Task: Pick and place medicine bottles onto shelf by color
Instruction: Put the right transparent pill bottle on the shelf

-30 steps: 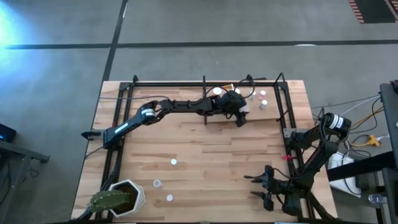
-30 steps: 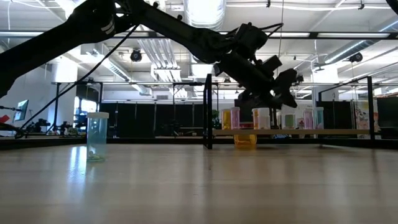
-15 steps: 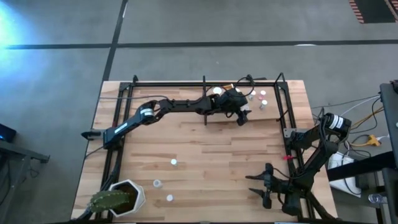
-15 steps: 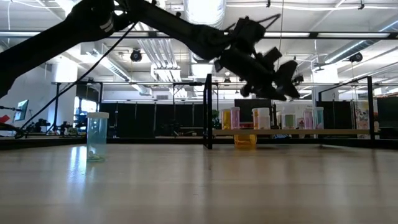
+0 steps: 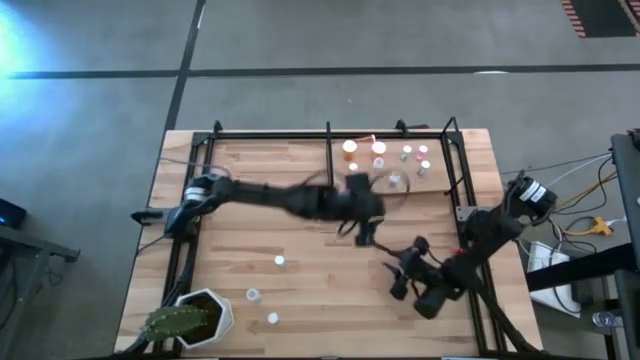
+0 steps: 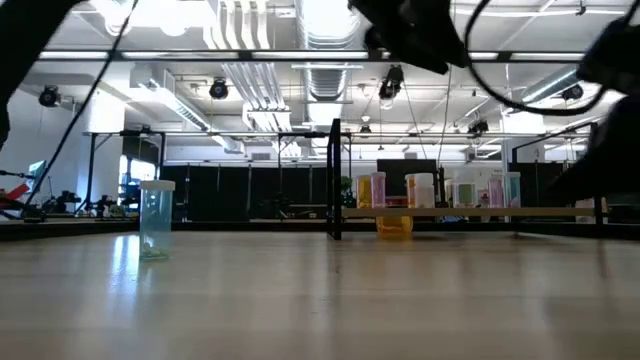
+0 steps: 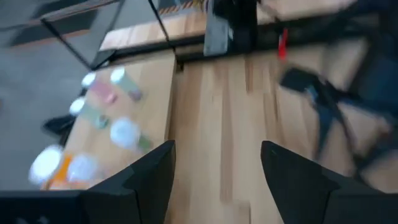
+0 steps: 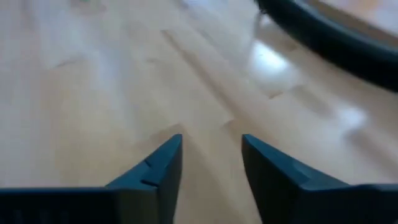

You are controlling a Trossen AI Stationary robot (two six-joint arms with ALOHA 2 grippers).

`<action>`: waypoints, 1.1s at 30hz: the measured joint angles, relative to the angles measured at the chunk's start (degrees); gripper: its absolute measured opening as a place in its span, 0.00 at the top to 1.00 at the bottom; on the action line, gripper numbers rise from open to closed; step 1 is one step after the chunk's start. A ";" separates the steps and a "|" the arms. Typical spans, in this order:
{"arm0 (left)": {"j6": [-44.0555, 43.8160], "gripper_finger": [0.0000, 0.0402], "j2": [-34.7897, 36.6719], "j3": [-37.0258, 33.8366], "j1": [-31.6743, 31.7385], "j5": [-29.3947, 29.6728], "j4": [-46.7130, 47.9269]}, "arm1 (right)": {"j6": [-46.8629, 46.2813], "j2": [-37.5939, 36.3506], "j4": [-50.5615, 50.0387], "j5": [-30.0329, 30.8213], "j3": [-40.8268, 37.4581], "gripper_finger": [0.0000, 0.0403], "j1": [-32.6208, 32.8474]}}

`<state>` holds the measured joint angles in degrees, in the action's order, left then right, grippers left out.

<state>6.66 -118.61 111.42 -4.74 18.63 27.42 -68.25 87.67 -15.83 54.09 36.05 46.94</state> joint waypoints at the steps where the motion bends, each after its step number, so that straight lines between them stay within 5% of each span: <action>1: 0.02 0.45 1.40 -3.02 -1.76 3.30 -1.38 | 1.64 -0.33 -0.30 -0.52 0.03 0.67 -1.62; 8: -3.44 0.45 12.73 -31.30 -11.66 18.66 -23.29 | 14.47 -6.14 -5.28 -4.33 -0.12 0.92 -10.71; 17: -9.21 0.45 20.93 -59.74 -14.20 19.96 -64.60 | 32.70 -19.12 -2.46 -14.28 -4.71 0.98 -26.14; 22: -9.38 0.45 21.16 -65.93 -14.13 19.75 -74.80 | 38.67 -25.03 0.71 -16.73 -6.77 0.98 -33.35; 33: -9.42 0.45 21.20 -66.34 -14.33 19.20 -75.02 | 42.44 -30.00 1.60 -19.70 -8.76 0.98 -45.63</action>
<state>-2.76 -97.41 45.08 -19.07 37.83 -47.59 -25.81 57.68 -14.23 34.39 27.29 1.32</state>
